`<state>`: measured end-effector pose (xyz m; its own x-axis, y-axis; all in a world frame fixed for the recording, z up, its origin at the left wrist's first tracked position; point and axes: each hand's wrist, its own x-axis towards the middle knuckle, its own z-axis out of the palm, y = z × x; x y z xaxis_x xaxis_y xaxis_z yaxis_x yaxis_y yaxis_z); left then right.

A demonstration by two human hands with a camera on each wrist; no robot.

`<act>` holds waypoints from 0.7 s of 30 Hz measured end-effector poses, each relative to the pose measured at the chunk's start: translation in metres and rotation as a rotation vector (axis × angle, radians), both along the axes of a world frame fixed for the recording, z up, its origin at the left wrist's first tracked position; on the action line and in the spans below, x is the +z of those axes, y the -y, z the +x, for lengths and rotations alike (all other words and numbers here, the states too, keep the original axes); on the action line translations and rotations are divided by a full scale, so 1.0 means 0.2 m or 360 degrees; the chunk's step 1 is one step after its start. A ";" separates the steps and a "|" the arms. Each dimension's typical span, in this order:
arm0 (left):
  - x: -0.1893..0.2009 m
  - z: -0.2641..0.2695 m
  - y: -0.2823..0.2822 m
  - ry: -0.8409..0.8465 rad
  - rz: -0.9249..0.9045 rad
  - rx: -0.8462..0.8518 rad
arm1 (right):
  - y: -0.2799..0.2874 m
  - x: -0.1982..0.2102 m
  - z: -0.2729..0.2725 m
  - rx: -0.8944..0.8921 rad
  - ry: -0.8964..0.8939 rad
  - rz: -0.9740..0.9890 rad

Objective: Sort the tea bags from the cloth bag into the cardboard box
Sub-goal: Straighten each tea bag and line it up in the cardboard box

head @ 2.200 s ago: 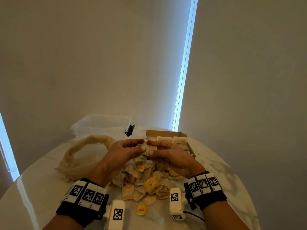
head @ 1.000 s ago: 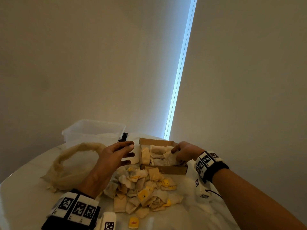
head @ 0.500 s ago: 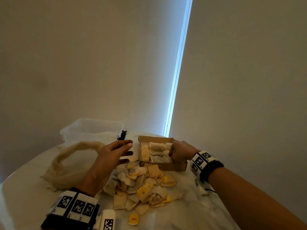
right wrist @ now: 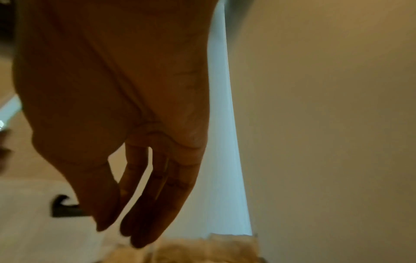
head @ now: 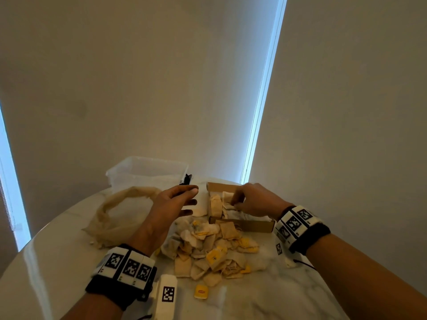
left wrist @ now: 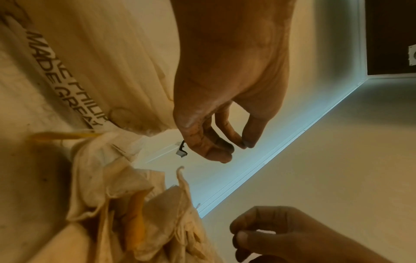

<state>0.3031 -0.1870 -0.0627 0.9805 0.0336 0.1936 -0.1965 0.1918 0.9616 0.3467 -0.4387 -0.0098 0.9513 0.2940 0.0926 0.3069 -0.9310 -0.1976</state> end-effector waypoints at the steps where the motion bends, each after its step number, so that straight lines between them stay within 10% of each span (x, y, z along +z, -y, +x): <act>1: 0.00 0.00 0.00 0.0002 0.0010 0.0010 | -0.05 0.02 -0.04 0.0064 -0.0046 -0.0014; 9: 0.01 -0.01 0.00 0.0011 0.0027 0.0045 | -0.29 -0.02 -0.26 -0.0061 -0.0489 -0.0322; 21: 0.04 -0.04 0.00 0.0074 0.0148 -0.0025 | -0.21 -0.07 -0.25 -0.0063 -0.0600 0.1193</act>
